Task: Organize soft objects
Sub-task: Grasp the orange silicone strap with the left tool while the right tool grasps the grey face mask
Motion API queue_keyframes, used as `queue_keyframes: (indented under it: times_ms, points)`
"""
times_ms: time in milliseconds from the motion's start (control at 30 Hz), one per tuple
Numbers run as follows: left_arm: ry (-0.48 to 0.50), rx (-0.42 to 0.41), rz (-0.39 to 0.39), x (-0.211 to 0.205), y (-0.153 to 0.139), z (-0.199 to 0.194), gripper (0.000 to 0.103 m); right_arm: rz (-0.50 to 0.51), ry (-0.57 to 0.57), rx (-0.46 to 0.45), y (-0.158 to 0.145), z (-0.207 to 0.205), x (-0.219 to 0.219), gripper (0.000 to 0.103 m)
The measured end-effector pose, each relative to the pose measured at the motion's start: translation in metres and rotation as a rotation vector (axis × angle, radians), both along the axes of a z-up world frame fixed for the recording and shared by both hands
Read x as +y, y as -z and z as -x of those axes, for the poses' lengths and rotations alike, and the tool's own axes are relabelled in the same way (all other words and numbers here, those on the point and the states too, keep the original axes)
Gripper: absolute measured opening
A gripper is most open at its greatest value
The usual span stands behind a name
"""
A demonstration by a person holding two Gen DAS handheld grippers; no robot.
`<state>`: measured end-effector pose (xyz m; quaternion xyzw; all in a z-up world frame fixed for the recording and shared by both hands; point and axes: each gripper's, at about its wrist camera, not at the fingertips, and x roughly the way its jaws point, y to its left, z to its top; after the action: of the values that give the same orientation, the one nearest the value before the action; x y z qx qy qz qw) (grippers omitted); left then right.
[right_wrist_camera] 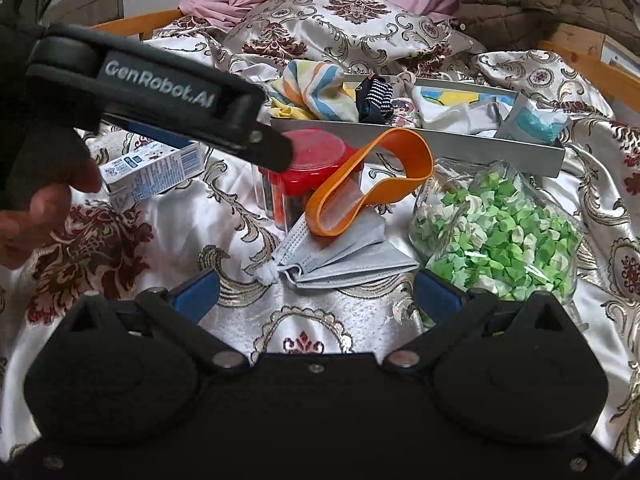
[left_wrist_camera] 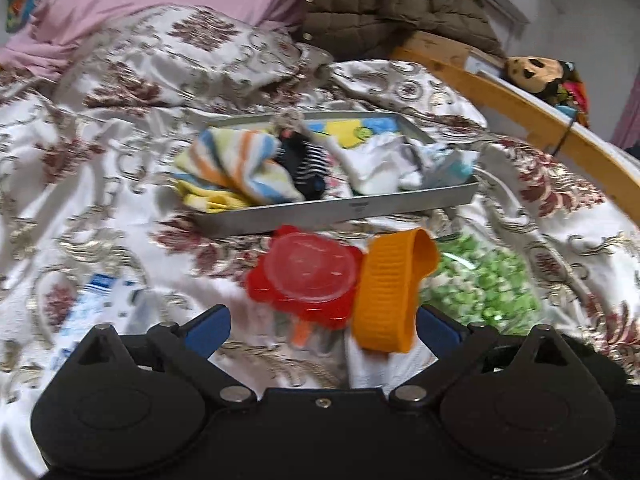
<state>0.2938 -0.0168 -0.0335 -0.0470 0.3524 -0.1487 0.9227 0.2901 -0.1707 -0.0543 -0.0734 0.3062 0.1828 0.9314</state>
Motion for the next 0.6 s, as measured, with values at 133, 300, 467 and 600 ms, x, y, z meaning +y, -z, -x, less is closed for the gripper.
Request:
queue_keyframes:
  times_ms: [133,300,467,600]
  points:
    - [0.059,0.049,0.055,-0.008,0.007,-0.010,0.094,0.008,-0.009,0.028,0.006,-0.010,0.002,0.083]
    - [0.070,0.119,0.141,-0.010,0.017,-0.021,0.086,0.021,-0.014,0.042,0.011,-0.020,0.002,0.075]
    - [0.072,0.152,0.167,-0.016,0.024,-0.028,0.080,0.018,-0.005,0.048,0.012,-0.023,0.002,0.074]
    - [0.068,0.167,0.158,-0.020,0.029,-0.033,0.077,0.019,-0.013,0.049,0.013,-0.028,0.002,0.072]
